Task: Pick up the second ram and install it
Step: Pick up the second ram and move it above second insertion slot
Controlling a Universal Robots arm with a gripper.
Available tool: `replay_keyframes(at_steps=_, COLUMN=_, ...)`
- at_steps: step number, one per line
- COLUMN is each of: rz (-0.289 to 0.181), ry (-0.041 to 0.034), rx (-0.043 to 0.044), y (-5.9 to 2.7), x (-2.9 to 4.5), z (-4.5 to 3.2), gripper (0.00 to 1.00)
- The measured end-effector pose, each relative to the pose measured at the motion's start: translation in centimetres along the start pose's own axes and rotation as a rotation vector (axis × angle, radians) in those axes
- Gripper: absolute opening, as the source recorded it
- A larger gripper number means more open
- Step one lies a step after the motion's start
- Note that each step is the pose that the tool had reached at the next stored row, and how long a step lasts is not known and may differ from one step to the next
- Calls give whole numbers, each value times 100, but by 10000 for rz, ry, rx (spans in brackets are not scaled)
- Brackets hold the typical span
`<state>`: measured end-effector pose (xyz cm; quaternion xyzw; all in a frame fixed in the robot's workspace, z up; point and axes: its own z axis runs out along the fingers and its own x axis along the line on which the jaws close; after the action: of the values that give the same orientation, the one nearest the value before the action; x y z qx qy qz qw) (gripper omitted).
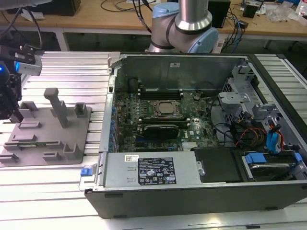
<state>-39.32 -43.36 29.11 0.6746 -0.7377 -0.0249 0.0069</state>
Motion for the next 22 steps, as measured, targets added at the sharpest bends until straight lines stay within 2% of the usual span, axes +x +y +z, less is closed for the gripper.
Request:
replay_keyframes(at_steps=16, rz=-386, ry=18, rx=-10, y=36, x=7, z=158, gripper=8)
replay_keyframes(at_steps=22, rz=-634, ry=29, rx=-15, y=50, x=12, z=296, gripper=8)
